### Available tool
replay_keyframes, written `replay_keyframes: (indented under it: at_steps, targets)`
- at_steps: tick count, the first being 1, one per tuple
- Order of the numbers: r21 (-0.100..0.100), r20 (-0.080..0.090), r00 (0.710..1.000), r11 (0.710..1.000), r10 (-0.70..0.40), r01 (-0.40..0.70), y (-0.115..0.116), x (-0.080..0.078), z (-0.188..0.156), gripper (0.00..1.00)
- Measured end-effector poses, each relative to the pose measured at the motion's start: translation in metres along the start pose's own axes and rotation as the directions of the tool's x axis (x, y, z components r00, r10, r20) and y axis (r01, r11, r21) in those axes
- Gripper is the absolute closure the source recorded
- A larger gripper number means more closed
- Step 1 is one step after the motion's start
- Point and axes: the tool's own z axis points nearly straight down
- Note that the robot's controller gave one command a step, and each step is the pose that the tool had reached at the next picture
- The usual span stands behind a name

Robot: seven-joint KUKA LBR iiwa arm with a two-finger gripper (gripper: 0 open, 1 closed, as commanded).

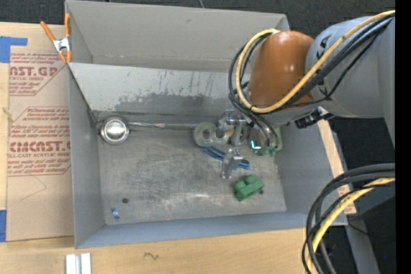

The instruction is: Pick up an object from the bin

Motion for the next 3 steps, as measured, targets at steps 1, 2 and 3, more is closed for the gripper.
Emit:
replay_keyframes:
  at_steps: [1, 2, 3]
  targets:
    - [-0.009, 0.021, 0.978, 0.978, 0.209, -0.209, -0.04, -0.004, 0.059, 0.0]
    - [-0.009, 0.026, 0.978, 0.978, 0.209, -0.209, -0.04, -0.006, 0.058, 1.0]
    - [0.001, 0.017, 0.997, 0.997, 0.077, -0.077, -0.06, -0.014, -0.125, 1.0]
